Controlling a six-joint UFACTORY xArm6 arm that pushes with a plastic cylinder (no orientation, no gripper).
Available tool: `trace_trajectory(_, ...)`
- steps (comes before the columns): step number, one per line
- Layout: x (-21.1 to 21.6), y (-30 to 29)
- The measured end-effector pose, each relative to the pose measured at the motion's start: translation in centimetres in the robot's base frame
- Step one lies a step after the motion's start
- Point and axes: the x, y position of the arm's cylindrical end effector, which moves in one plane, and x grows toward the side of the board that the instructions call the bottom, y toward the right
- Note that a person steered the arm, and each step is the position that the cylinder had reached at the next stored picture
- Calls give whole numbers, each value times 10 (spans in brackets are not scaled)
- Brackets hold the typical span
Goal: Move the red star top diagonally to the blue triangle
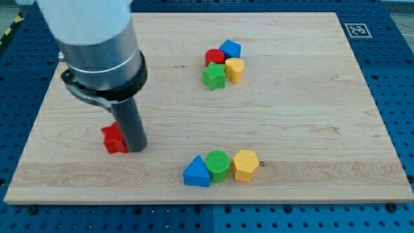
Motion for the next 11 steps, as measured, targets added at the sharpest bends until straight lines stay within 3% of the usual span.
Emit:
trace_trajectory(2,13,14)
trace_trajectory(4,67,-16)
trace_trajectory(5,50,-56)
trace_trajectory(7,-3,-48)
trace_trajectory(11,-14,-44)
